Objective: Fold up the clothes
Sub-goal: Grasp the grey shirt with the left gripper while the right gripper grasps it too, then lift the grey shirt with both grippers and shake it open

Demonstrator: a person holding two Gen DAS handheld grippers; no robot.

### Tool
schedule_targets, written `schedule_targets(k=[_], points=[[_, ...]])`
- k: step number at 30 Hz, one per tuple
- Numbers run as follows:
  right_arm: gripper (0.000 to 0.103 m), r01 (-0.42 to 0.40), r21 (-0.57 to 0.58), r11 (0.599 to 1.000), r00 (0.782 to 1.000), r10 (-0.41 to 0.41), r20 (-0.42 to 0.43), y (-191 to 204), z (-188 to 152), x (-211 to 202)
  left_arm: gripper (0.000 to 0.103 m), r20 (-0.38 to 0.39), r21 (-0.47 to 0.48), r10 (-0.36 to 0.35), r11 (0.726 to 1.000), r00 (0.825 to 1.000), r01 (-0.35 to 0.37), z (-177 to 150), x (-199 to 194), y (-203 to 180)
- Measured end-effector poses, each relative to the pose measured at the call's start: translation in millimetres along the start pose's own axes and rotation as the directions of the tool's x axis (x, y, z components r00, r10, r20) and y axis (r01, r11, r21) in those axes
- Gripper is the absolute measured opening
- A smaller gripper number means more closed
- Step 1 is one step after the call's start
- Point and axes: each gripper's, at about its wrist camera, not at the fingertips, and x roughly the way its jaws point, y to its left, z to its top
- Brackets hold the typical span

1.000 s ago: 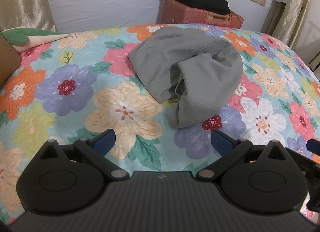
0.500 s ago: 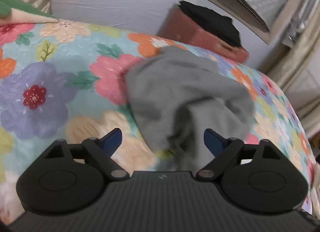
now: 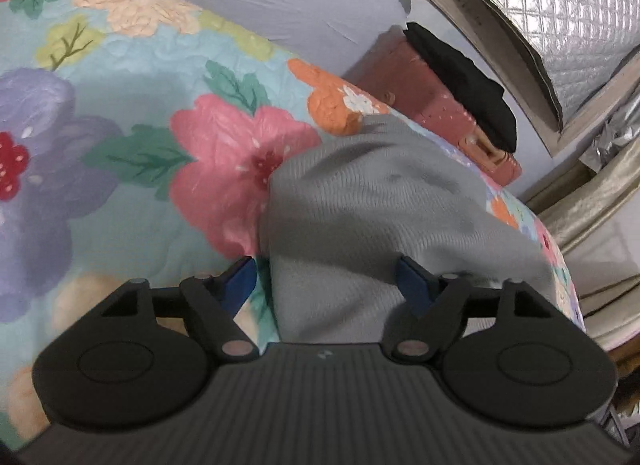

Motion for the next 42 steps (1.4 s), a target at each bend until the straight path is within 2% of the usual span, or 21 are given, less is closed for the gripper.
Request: schedule_targets(k=[3,5,6,7,8,9,10,11,12,14,17,18,20,26,30,35,40,42], points=[[0.103,-0.022,-0.032,0.999,1.0,0.023,0.02,3,9,20,0.094,-0.039,0.008,-0.041,0.999,0.998,0.042,0,22,-1],[0.1,-0.039,-0.053,0.998,0.999,0.041,0.029,7,11,32,0.094,-0.058,0.057,-0.037,0.998,0.998,0.04,-2,29,-9],[0.098,-0.046,-0.064,0.997,0.998,0.048,0.032,9,11,38,0.092,-0.063,0.082,-0.031,0.996,0.998,0.036,-3,32,-13],[0.091,-0.051,-0.08,0.995,0.998,0.053,0.03,13,11,43,0.08,-0.074,0.088,-0.04,0.995,0.997,0.046,-3,33,-15],[0.083,-0.053,-0.099,0.994,0.998,0.056,0.025,17,11,48,0.07,-0.096,0.057,-0.07,0.996,0.993,0.075,-2,34,-13],[0.078,-0.051,-0.109,0.993,0.998,0.054,0.03,20,10,50,0.057,-0.122,0.008,-0.108,0.994,0.987,0.109,-2,36,-8],[0.066,-0.045,-0.114,0.992,0.998,0.05,0.041,22,9,50,0.05,-0.142,-0.04,-0.149,0.989,0.979,0.145,-2,37,-3],[0.057,-0.044,-0.11,0.993,0.997,0.05,0.052,23,8,49,0.048,-0.158,-0.086,-0.192,0.98,0.969,0.181,-3,40,2],[0.054,-0.046,-0.102,0.994,0.997,0.052,0.063,24,8,47,0.045,-0.164,-0.12,-0.221,0.972,0.961,0.203,-4,41,6],[0.04,-0.041,-0.111,0.993,0.996,0.05,0.075,26,8,41,0.042,-0.167,-0.136,-0.261,0.961,0.951,0.239,-8,42,5],[0.027,-0.056,-0.122,0.991,0.995,0.065,0.07,24,8,30,0.04,-0.198,-0.153,-0.367,0.928,0.909,0.341,-16,44,-5],[0.025,-0.065,-0.119,0.991,0.995,0.074,0.066,23,8,25,0.04,-0.211,-0.136,-0.382,0.923,0.9,0.36,-19,43,-11],[0.021,-0.084,-0.11,0.99,0.994,0.091,0.059,19,8,16,0.04,-0.223,-0.08,-0.389,0.921,0.894,0.381,-24,39,-24],[0.02,-0.099,-0.133,0.986,0.993,0.106,0.049,19,5,-28,0.04,-0.264,-0.017,-0.453,0.885,0.852,0.465,-36,16,-53],[0.02,-0.094,-0.166,0.982,0.994,0.101,0.032,16,0,-65,0.034,-0.315,0.039,-0.464,0.865,0.828,0.5,-53,-8,-72],[0.02,-0.086,-0.221,0.971,0.996,0.092,0.02,10,-14,-117,0.033,-0.367,0.161,-0.474,0.815,0.8,0.556,-82,-48,-104],[0.019,-0.054,-0.239,0.97,0.998,0.063,0.03,4,-31,-164,0.032,-0.417,0.151,-0.511,0.777,0.752,0.612,-105,-73,-121],[0.019,-0.043,-0.231,0.972,0.998,0.051,0.027,0,-39,-178,0.032,-0.436,0.157,-0.515,0.764,0.738,0.625,-115,-80,-127]])
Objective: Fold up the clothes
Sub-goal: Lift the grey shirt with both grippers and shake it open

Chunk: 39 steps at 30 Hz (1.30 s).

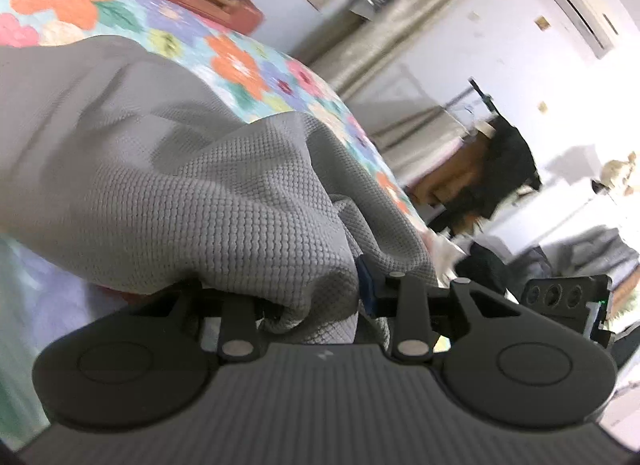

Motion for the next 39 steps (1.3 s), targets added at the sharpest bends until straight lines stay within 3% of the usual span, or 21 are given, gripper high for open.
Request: schedule_targets(k=[5,8,16,18,22,25,29,31,33,39], points=[[0.019,0.028,0.019,0.999,0.999,-0.028,-0.015,-5,-20,-36,0.032,-0.055,0.08,0.068,0.995,0.996,-0.063,-27,-2,-28],[0.019,0.045,0.031,0.998,0.999,-0.045,-0.025,-8,-31,-57,0.029,-0.083,0.071,0.112,0.992,0.99,-0.106,-43,-3,-27],[0.019,0.062,-0.027,0.998,0.996,-0.063,-0.059,7,-66,-71,0.024,-0.094,0.12,0.178,0.979,0.979,-0.167,-72,-10,-41],[0.019,0.042,-0.016,0.999,0.997,-0.043,-0.063,6,-72,-79,0.02,-0.073,0.167,0.215,0.965,0.974,-0.2,-75,-12,-49],[0.019,-0.044,0.024,0.999,0.997,0.046,-0.06,6,-78,-99,0.019,0.034,0.282,0.299,0.912,0.954,-0.296,-77,-29,-68],[0.019,-0.06,-0.006,0.998,0.997,0.06,-0.042,13,-76,-114,0.019,0.043,0.238,0.283,0.929,0.958,-0.285,-77,-40,-73],[0.019,-0.08,-0.054,0.995,0.996,0.078,-0.038,23,-70,-132,0.018,0.084,0.266,0.341,0.898,0.936,-0.351,-87,-51,-97],[0.019,-0.082,-0.1,0.992,0.996,0.077,-0.05,30,-66,-142,0.017,0.1,0.265,0.338,0.897,0.936,-0.353,-89,-62,-111],[0.019,-0.089,-0.122,0.989,0.995,0.084,-0.045,32,-56,-158,0.017,0.132,0.256,0.329,0.9,0.935,-0.353,-82,-79,-127],[0.019,-0.114,-0.173,0.978,0.994,0.112,-0.017,38,-26,-210,0.017,0.282,0.281,0.327,0.871,0.902,-0.403,-43,-137,-182]])
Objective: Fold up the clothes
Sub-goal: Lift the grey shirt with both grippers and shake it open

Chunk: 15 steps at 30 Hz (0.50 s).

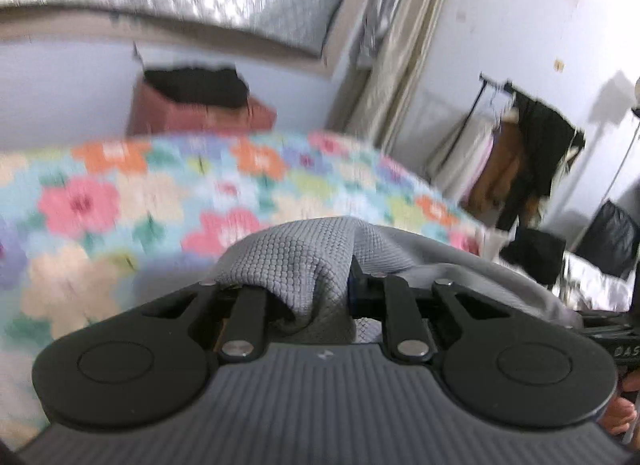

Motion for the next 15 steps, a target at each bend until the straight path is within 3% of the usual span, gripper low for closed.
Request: schedule_targets(k=[8,12,13,15], points=[[0.019,-0.013,-0.086,0.996,0.999,0.016,0.042,6,47,-62,0.017,0.031,0.137,0.038,0.99,0.999,-0.042,39,-18,-47],[0.018,0.103,-0.2,0.974,0.991,-0.084,0.104,-16,109,-51,0.017,0.038,0.175,0.038,0.984,0.999,-0.044,94,34,-69],[0.018,0.156,-0.205,0.966,0.98,-0.125,0.156,-32,134,-41,0.018,0.034,0.167,0.055,0.984,0.998,-0.06,105,55,-68],[0.031,0.261,-0.207,0.943,0.944,-0.205,0.257,-64,185,-20,0.023,0.009,0.136,0.115,0.984,0.993,-0.115,115,100,-57]])
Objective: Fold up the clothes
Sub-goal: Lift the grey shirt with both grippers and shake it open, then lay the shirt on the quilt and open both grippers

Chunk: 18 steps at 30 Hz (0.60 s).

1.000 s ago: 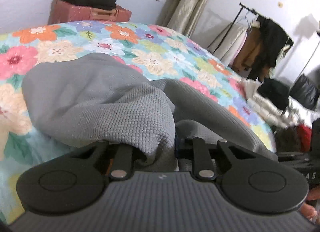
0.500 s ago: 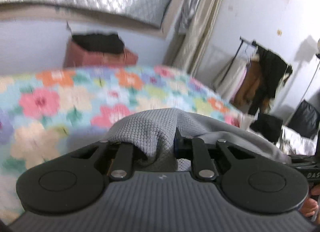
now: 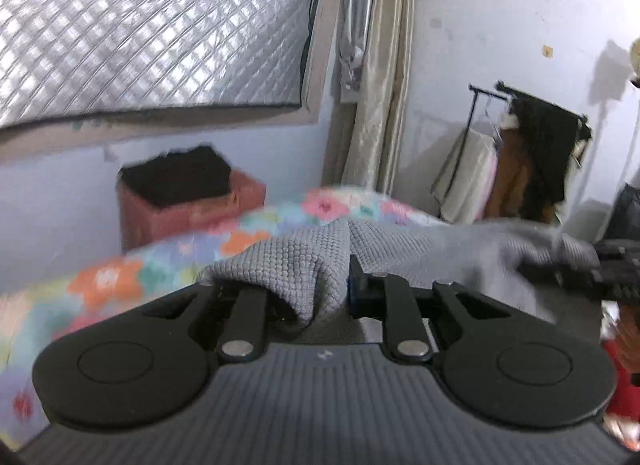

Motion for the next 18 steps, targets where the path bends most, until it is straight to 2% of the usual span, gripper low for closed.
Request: schedule_targets(k=[1,2,3,4,5,6,8,11,13,15,18], points=[[0.055,0.075,0.021,0.997,0.997,-0.075,-0.012,-18,6,20,0.037,-0.017,-0.015,0.028,0.999,0.999,-0.028,4,23,4],[0.08,0.163,0.058,0.985,0.986,-0.16,-0.056,-37,5,41,0.048,-0.035,-0.03,0.055,0.998,0.998,-0.056,9,46,8],[0.085,0.251,0.09,0.964,0.965,-0.242,-0.104,-56,5,62,0.063,-0.053,-0.044,0.082,0.996,0.995,-0.084,13,69,11],[0.084,0.338,0.117,0.934,0.935,-0.319,-0.154,-75,4,82,0.069,-0.072,-0.057,0.108,0.992,0.992,-0.112,17,92,15],[0.084,0.392,0.146,0.908,0.912,-0.363,-0.189,-88,-5,93,0.069,-0.09,-0.07,0.134,0.988,0.987,-0.141,22,115,19],[0.084,0.393,0.17,0.904,0.911,-0.357,-0.207,-97,-20,95,0.069,-0.109,-0.061,0.162,0.984,0.981,-0.17,11,131,24],[0.084,0.372,0.193,0.908,0.913,-0.32,-0.253,-106,-61,94,0.069,-0.139,-0.01,0.188,0.982,0.972,-0.191,-35,144,36],[0.084,0.365,0.209,0.907,0.901,-0.288,-0.325,-111,-123,90,0.069,-0.19,0.008,0.189,0.982,0.963,-0.191,-94,155,57],[0.084,0.366,0.242,0.899,0.897,-0.271,-0.351,-112,-158,87,0.069,-0.221,-0.028,0.164,0.984,0.961,-0.175,-130,159,68],[0.084,0.354,0.32,0.879,0.902,-0.23,-0.366,-116,-193,86,0.069,-0.218,-0.041,0.137,0.988,0.966,-0.15,-156,158,72],[0.084,0.347,0.371,0.861,0.885,-0.169,-0.434,-119,-216,100,0.069,-0.149,0.038,0.132,0.991,0.98,-0.127,-179,150,65]])
